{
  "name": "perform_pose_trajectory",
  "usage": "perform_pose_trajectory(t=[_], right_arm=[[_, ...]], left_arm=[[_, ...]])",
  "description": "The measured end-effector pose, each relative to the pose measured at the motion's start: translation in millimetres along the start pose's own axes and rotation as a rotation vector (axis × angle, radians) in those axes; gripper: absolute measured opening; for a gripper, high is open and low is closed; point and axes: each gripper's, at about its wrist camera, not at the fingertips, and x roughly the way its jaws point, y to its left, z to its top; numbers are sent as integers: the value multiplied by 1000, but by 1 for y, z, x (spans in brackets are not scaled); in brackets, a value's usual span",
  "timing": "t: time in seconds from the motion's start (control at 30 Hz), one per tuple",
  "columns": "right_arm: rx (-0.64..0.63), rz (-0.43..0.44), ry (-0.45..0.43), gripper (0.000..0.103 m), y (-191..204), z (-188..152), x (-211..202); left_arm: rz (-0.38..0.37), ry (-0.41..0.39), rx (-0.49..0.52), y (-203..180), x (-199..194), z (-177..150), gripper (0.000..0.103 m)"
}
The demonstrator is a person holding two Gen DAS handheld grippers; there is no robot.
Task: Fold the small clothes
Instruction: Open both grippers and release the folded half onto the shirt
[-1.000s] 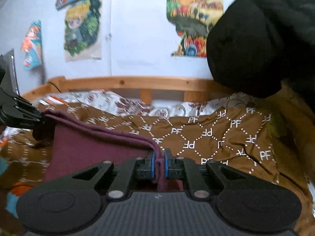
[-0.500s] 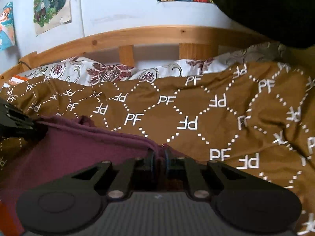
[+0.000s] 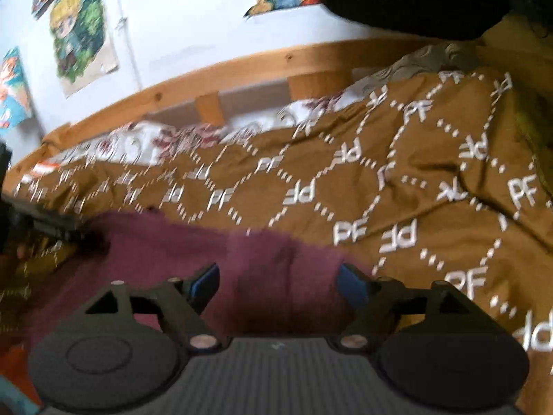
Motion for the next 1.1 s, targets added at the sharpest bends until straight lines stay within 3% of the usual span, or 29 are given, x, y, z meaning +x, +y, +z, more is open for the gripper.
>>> perform_pose_trajectory(t=[0.1, 0.17, 0.23, 0.33, 0.43, 0.6, 0.77, 0.8, 0.9, 1.03, 1.1], right_arm=[[-70, -20, 24, 81, 10, -11, 4], [-89, -50, 32, 70, 15, -15, 10], [-74, -78, 31, 27, 16, -16, 12], [25, -85, 15, 7, 8, -15, 9], [86, -129, -52, 5, 6, -17, -9], [92, -172, -42, 5, 9, -27, -7], [168, -177, -32, 9, 1, -31, -6], [166, -176, -36, 16, 2, -30, -9], [158, -171, -53, 64, 6, -35, -27], [113, -150, -50, 76, 21, -51, -52], [98, -154, -51, 77, 28, -62, -66]], left_arm=[[5, -16, 16, 4, -8, -8, 85], [27, -7, 10, 8, -9, -15, 85], [77, 0, 8, 10, -6, -21, 84], [147, 20, -8, 15, 0, -26, 80], [163, 8, -52, 24, 2, -29, 80], [230, -10, -83, 29, 7, -25, 80], [213, -4, -144, 39, 4, -24, 81], [211, -8, -145, 37, 1, -26, 84], [216, -38, -114, 27, -11, -36, 93], [230, -63, -59, 9, -28, -52, 93], [215, -77, -60, 1, -39, -63, 98]])
